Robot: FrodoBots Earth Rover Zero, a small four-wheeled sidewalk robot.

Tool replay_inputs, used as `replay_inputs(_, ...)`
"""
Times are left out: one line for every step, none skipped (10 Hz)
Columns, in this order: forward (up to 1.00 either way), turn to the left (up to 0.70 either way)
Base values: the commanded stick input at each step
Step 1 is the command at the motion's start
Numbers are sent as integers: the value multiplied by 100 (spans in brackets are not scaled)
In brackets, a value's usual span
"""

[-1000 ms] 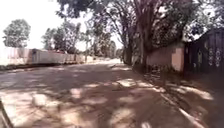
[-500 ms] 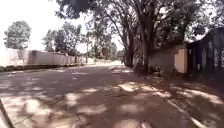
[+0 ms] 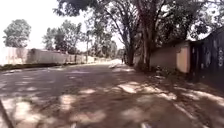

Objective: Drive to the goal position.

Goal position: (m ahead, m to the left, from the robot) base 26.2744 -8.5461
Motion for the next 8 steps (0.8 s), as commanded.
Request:
replay_inputs(50, 0)
replay_inputs(50, 0)
replay_inputs(50, 0)
replay_inputs(50, -50)
replay_inputs(50, -50)
replay_inputs(50, -38)
replay_inputs(50, -11)
replay_inputs(50, 0)
